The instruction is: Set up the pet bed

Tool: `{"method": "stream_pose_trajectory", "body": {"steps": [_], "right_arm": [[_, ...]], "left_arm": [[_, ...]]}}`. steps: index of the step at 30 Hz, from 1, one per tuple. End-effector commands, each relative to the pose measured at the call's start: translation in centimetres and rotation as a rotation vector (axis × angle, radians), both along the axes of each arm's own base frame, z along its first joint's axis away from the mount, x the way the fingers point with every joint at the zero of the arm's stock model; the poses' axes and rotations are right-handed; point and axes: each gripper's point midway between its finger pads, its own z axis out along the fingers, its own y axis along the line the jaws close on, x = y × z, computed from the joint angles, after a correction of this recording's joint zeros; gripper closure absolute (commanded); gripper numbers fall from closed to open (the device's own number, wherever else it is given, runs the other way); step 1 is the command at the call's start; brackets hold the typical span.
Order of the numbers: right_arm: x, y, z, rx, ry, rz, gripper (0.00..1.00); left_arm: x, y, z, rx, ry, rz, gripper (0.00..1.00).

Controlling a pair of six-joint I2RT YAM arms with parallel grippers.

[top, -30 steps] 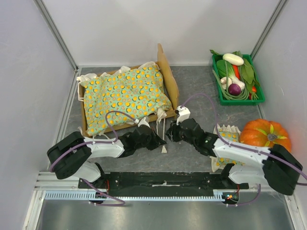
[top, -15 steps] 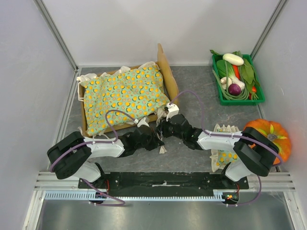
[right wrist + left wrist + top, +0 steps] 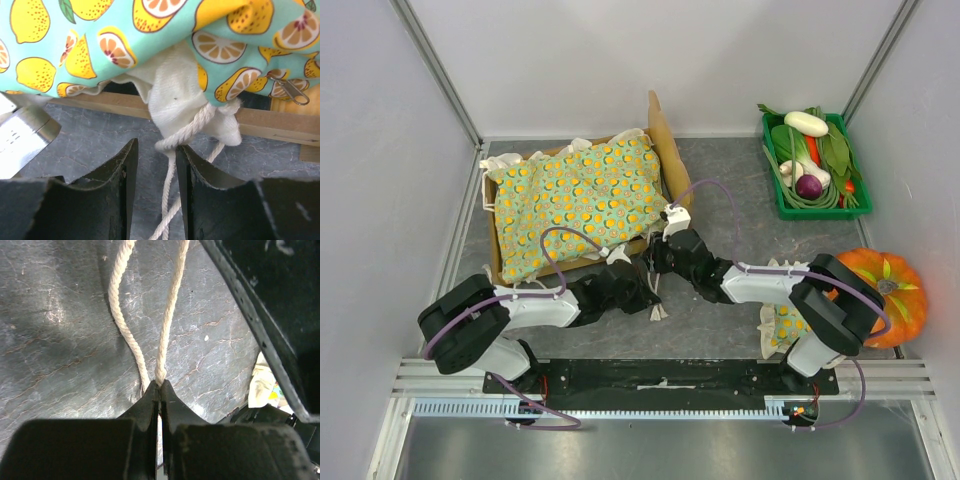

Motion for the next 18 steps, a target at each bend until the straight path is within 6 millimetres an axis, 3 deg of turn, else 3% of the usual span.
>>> {"method": "stream_pose_trajectory", "body": {"steps": [1, 7, 11, 18], "right_arm": [[2.2, 0.8, 2.3, 0.035, -0.081, -0.036, 0.59], [2.1, 0.7, 2.6, 0.034, -0.097, -0.022, 0.86], [0.9, 0.0, 3.3, 0.031, -0.109, 0.015, 0.94], [-1.5, -1.9, 3.0, 0.013, -0.077, 0.048, 0.95]], "left_arm": [[1.3, -0.7, 2.4, -0.02, -0.088, -0.013, 0.98], [1.5, -0.7, 2.8, -0.018, -0.104, -0.014, 0.98], [1.7, -0.7, 3.9, -0.009, -0.131, -0.022, 0.98], [2.9, 0.2, 6.7, 0.036, -0.221, -0.005, 0.98]]}}
